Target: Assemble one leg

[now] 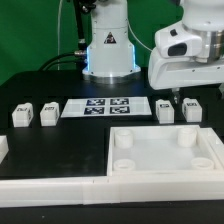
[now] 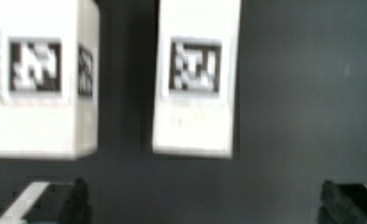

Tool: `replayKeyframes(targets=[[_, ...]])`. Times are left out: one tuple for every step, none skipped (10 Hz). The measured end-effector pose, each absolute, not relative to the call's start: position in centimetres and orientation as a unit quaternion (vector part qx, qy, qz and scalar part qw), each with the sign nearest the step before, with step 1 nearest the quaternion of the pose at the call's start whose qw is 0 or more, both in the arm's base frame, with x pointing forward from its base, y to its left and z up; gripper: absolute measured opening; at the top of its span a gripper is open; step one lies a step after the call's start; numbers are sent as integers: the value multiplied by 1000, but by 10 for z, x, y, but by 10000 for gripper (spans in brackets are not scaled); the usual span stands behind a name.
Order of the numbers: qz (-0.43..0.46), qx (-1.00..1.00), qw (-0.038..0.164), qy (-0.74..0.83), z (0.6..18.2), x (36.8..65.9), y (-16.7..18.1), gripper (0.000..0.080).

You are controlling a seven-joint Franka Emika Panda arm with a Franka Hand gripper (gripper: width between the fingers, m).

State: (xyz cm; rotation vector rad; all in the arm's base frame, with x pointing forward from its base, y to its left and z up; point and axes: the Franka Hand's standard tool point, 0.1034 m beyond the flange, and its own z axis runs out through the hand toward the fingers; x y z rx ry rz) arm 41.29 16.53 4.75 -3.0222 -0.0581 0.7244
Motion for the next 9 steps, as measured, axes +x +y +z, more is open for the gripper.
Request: replayKeyframes(targets=[[273,-962,14,-17,45,416,168,649],[326,-945,9,-22,45,412,168,649],[376,-926,5,-22,44,412,167,649],[406,-914,3,-23,42,412,166,649],[428,-903,1,-24,40,412,166,649],[419,-908,3,-23,38,415,168,649],[422,-906,-4,-15,36,409,168,649],[426,-905,-6,-16,30,400,168,649],[424,-905,-7,-16,23,392,168,649]])
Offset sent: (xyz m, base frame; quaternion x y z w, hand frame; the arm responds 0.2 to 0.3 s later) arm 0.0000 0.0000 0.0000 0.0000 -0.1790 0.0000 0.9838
